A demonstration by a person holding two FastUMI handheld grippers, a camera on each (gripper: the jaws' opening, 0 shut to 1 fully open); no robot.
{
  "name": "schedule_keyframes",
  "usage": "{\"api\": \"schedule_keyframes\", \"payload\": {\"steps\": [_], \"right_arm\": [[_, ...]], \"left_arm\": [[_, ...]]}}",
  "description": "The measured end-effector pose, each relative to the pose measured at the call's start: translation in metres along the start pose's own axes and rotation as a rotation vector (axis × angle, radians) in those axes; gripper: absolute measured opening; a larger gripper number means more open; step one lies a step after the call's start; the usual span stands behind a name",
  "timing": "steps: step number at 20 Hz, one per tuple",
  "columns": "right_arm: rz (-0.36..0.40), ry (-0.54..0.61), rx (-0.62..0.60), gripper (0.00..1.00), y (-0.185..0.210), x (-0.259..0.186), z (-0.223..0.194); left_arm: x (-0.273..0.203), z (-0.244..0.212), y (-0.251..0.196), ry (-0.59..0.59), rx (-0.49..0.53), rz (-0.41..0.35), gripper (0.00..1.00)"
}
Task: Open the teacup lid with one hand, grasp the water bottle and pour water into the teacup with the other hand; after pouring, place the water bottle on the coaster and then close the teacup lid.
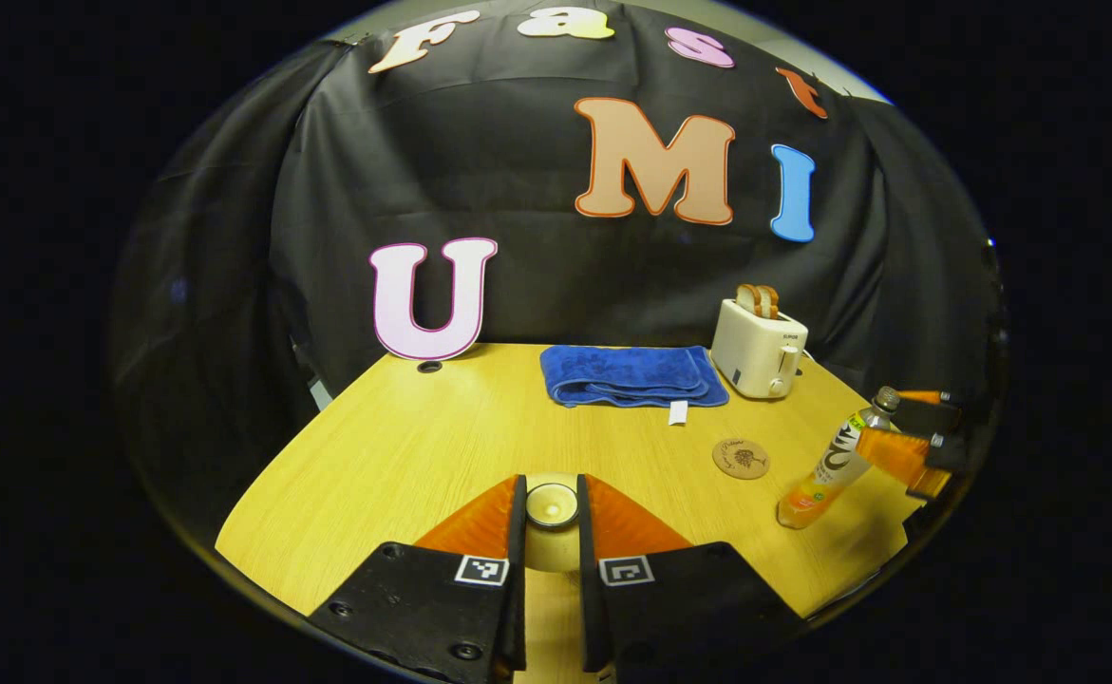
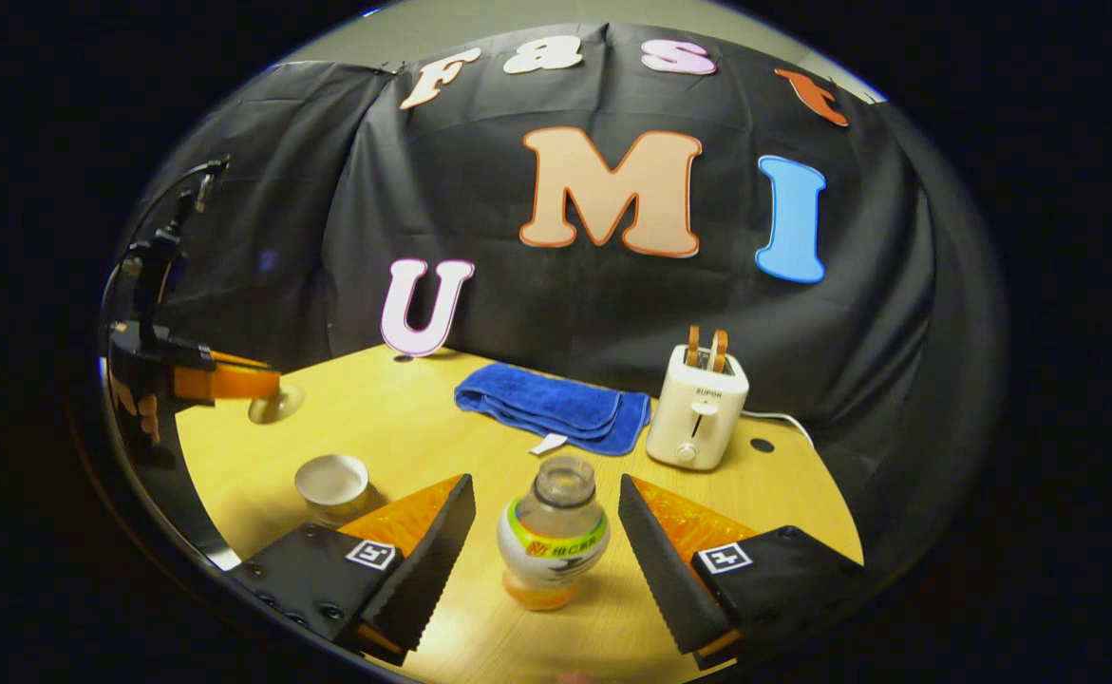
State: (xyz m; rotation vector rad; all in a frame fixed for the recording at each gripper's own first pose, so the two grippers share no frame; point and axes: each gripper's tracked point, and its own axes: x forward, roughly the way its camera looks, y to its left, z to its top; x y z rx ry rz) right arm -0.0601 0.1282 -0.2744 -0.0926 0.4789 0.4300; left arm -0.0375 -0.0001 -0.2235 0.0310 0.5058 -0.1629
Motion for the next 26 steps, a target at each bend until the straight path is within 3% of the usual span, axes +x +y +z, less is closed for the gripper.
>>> {"api": "schedule_keyframes", "payload": {"steps": [5,9,10,12,13,18,26], "right_arm": [[-0.008,0.105,0.029,0.96,-0.003,0.012,-0.05],[-0.012,0.126,0.058,0.94,-0.006,0.022,-0.063],[-0.008,0.131,0.063,0.99,-0.005,0.024,-0.067],[-0.003,0.136,0.06,0.94,-0.003,0.025,-0.071],[-0.002,0.138,0.056,0.99,-0.002,0.027,-0.073],[0.016,0.136,0.033,0.78,0.004,0.032,-0.074],[0.059,0.152,-0.089,0.64,0.016,0.035,-0.063]], "left_arm": [[-0.006,0.001,0.01,0.0,-0.002,0.029,0.2],[-0.01,0.001,0.013,0.004,-0.003,0.041,0.2],[-0.01,0.002,0.012,0.003,0.0,0.043,0.2],[-0.012,0.003,0.012,0.002,0.003,0.046,0.2],[-0.012,0.004,0.012,0.0,0.005,0.047,0.2],[-0.015,0.002,0.014,0.003,0.002,0.05,0.2],[-0.015,0.002,0.017,0.001,-0.013,0.055,0.2]]}}
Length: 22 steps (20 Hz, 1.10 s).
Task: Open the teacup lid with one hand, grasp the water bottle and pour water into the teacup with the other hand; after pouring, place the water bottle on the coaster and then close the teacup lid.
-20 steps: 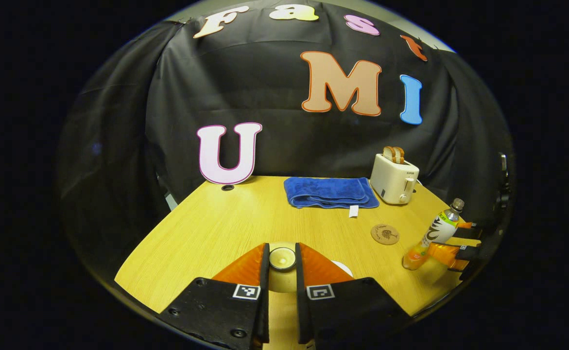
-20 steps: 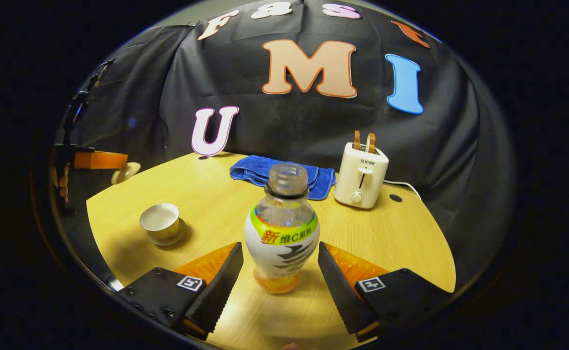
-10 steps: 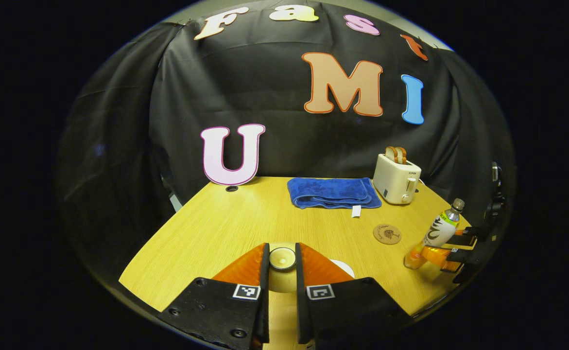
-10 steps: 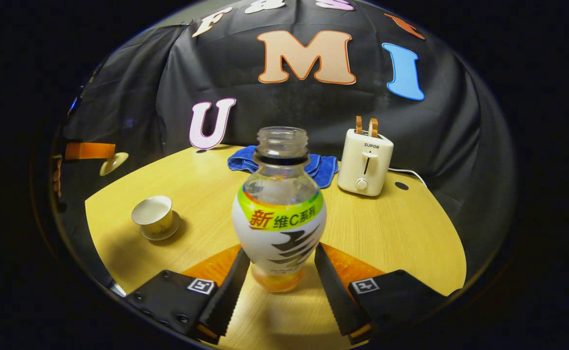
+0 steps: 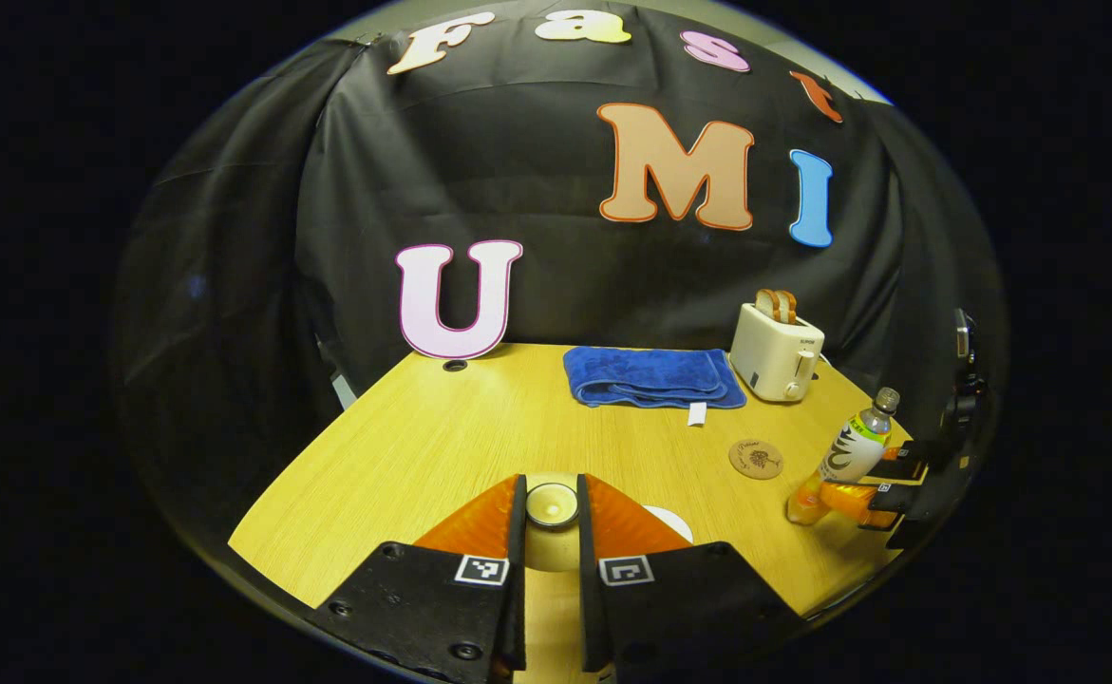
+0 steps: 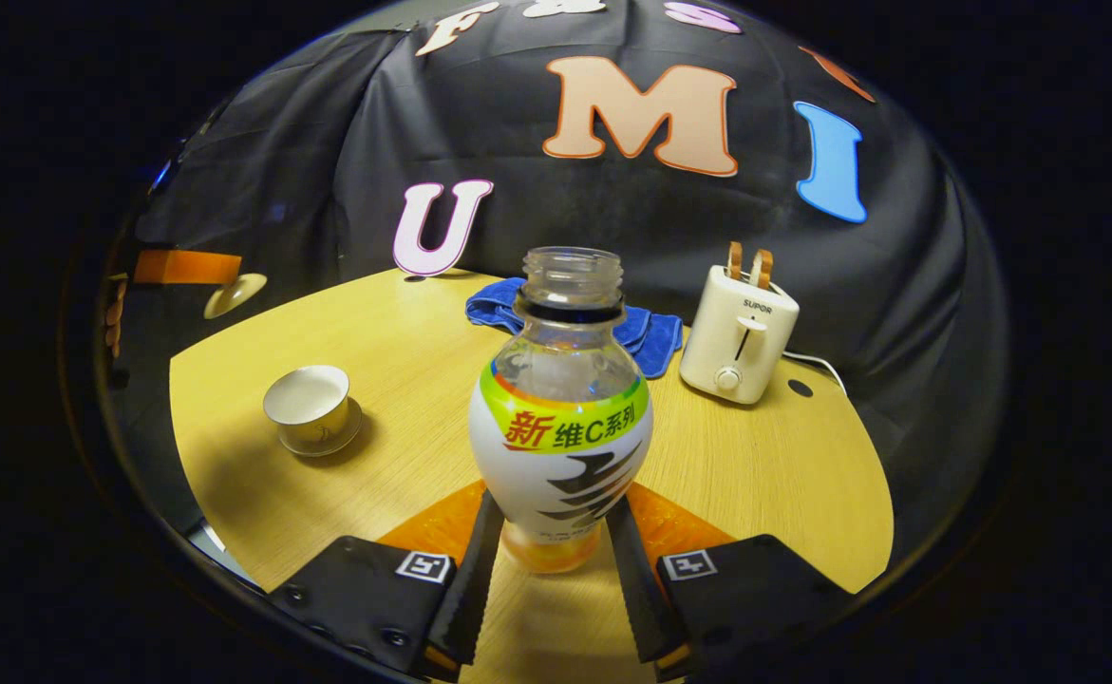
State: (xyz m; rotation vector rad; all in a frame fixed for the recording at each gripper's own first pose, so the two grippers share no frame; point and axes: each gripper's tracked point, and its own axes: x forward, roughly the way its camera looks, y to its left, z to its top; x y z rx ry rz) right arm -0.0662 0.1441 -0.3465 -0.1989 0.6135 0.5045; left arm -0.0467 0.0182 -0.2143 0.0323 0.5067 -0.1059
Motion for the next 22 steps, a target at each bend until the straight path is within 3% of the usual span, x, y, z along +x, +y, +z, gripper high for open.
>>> {"api": "schedule_keyframes", "payload": {"steps": [12,22], "right_arm": [[-0.006,0.003,-0.474,0.67,0.025,0.012,0.022],[-0.051,0.042,-0.752,0.66,0.056,0.038,0.03]], "left_arm": [[-0.007,-0.008,0.024,-0.011,-0.021,0.041,0.2],[-0.015,-0.018,0.057,-0.015,-0.04,0.067,0.2]]}}
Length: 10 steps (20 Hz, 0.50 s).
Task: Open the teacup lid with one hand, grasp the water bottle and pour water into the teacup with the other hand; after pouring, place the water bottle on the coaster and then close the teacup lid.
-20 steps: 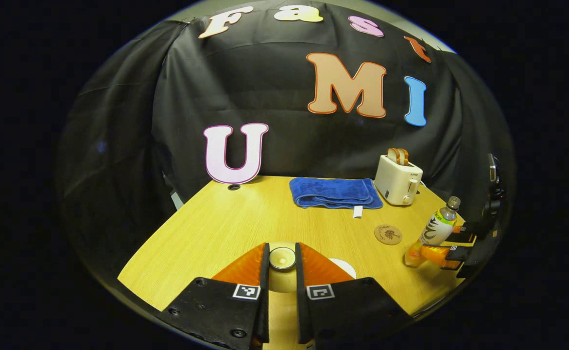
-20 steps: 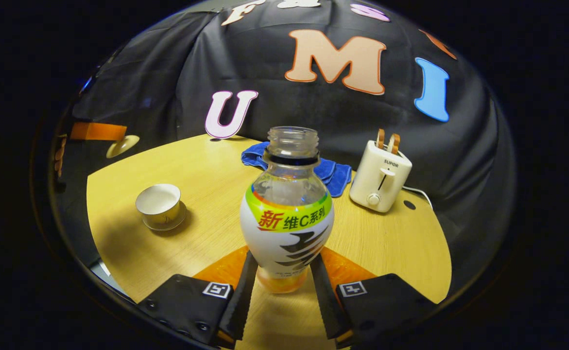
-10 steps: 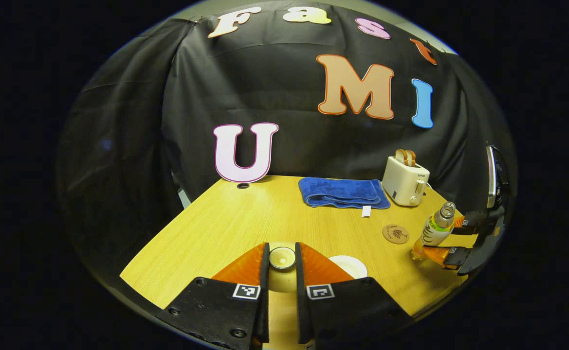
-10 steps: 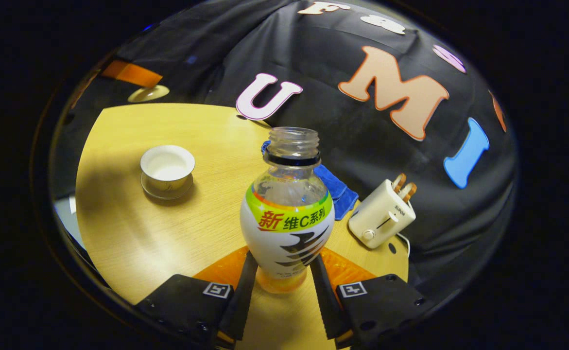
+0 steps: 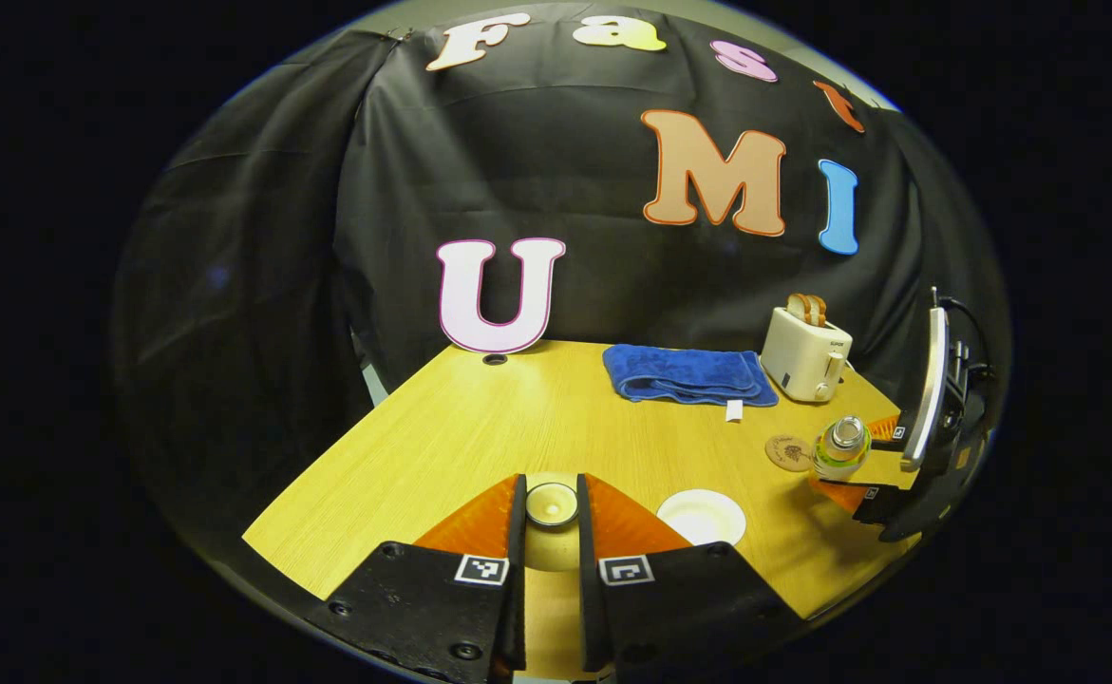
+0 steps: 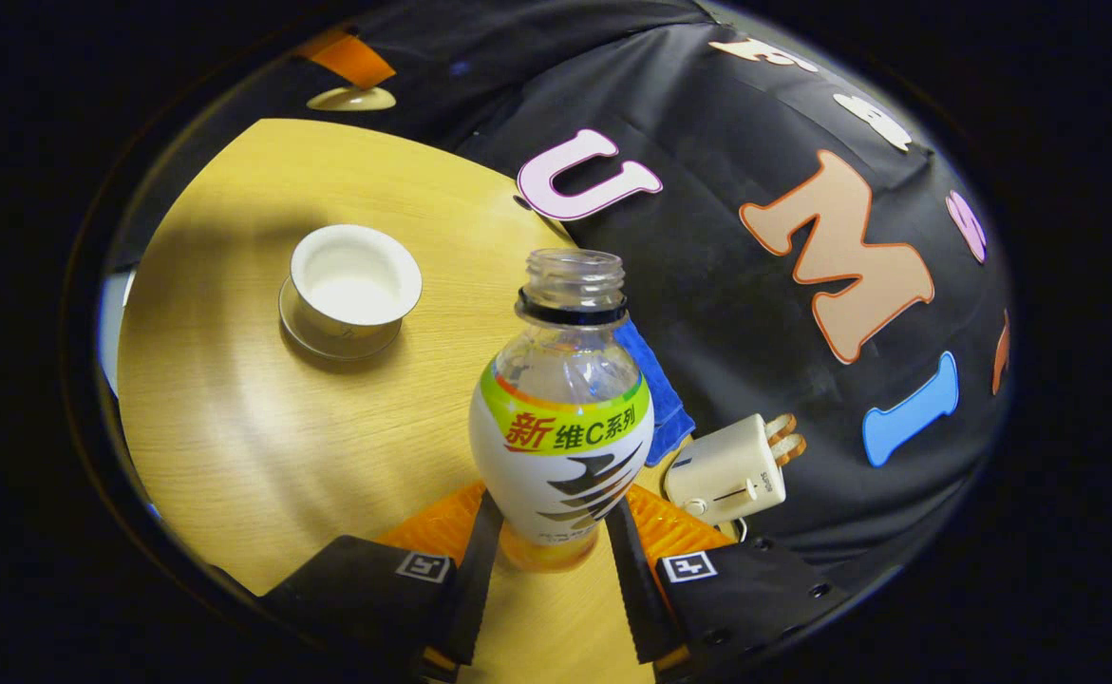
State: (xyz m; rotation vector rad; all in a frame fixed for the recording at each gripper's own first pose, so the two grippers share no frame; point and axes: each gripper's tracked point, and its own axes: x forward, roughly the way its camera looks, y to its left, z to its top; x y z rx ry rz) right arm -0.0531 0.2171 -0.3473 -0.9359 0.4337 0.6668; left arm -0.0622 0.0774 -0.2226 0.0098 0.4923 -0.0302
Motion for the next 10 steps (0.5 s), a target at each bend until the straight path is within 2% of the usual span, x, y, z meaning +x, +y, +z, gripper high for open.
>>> {"api": "schedule_keyframes", "payload": {"steps": [4,10], "right_arm": [[-0.008,0.048,-0.054,0.66,0.004,0.008,0.002],[-0.028,0.095,-0.26,0.65,0.016,0.018,0.008]], "left_arm": [[0.0,-0.002,0.011,0.0,-0.008,0.001,0.2],[0.0,-0.005,0.027,0.0,-0.017,-0.007,0.2]]}}
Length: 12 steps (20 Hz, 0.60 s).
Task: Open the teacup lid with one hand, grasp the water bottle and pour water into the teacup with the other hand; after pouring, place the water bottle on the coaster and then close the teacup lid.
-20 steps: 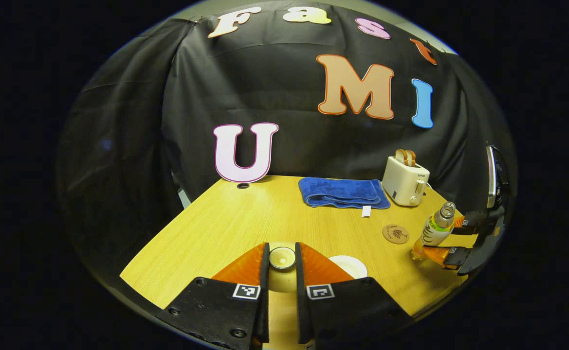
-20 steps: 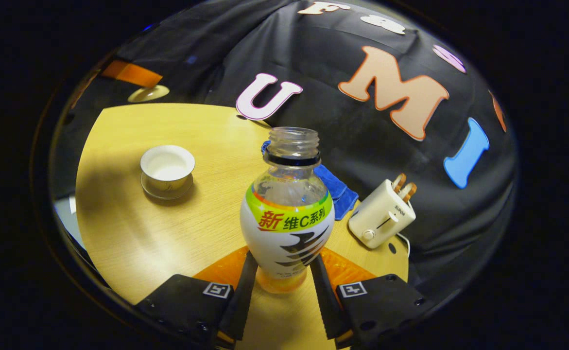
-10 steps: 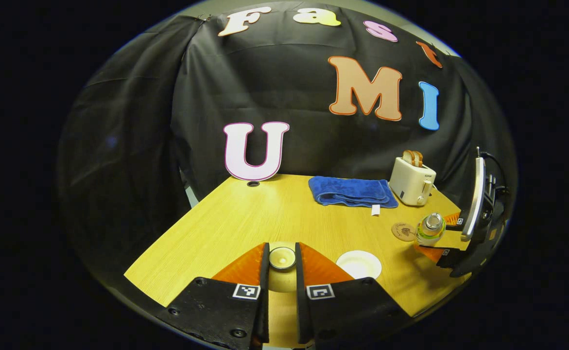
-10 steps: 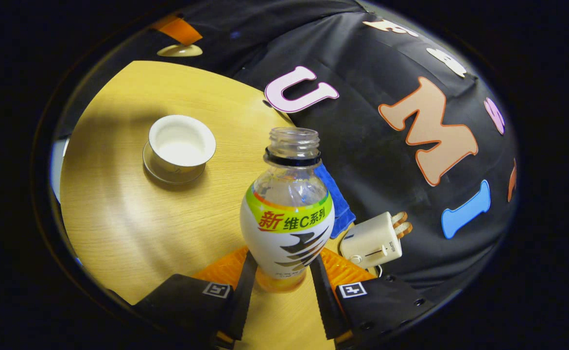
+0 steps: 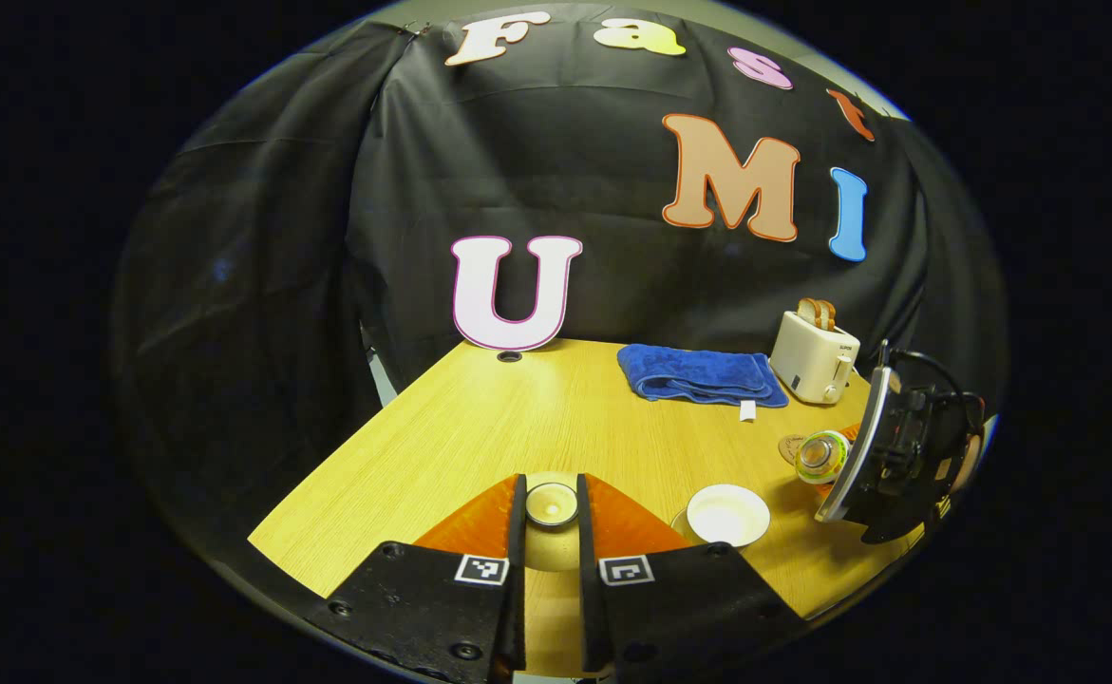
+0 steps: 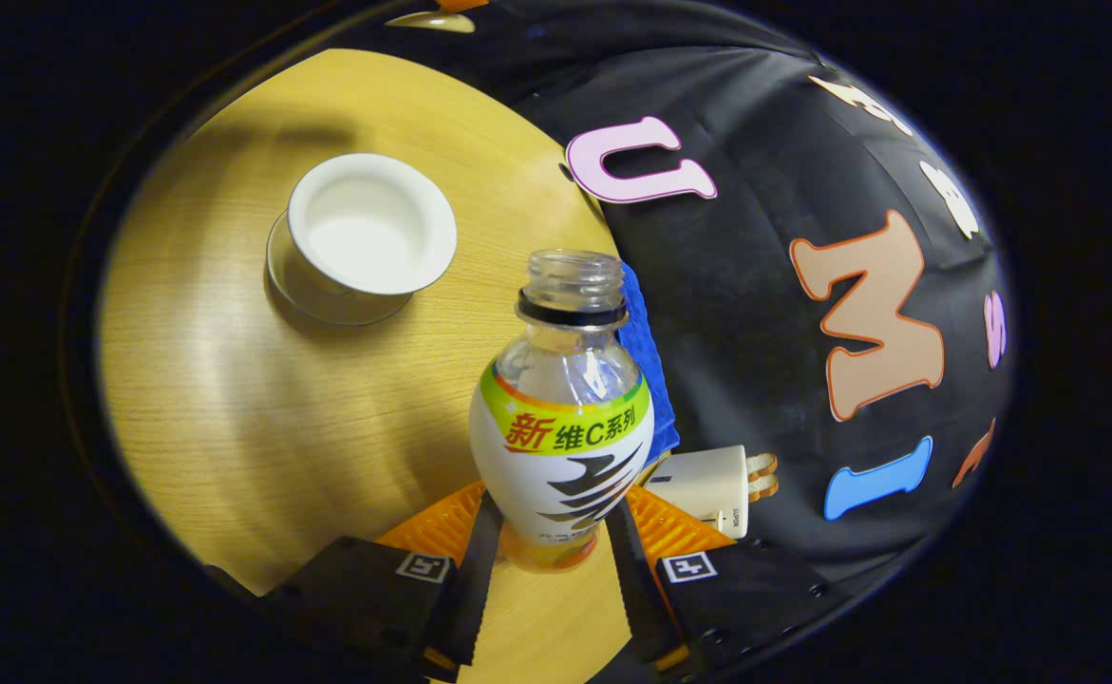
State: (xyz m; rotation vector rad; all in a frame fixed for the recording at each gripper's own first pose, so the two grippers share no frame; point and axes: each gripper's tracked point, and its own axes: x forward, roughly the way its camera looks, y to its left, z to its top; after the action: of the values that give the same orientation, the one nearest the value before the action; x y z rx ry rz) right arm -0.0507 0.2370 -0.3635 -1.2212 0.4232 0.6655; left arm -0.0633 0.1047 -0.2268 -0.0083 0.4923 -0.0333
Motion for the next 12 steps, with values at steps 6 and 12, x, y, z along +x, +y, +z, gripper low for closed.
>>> {"api": "schedule_keyframes", "payload": {"steps": [6,12], "right_arm": [[-0.027,0.041,-0.195,0.66,0.002,0.013,0.012],[-0.039,0.042,-0.402,0.64,0.002,0.011,0.025]], "left_arm": [[0.0,-0.002,0.018,-0.001,-0.005,-0.007,0.2],[0.004,-0.006,0.034,0.001,-0.013,-0.013,0.2]]}}
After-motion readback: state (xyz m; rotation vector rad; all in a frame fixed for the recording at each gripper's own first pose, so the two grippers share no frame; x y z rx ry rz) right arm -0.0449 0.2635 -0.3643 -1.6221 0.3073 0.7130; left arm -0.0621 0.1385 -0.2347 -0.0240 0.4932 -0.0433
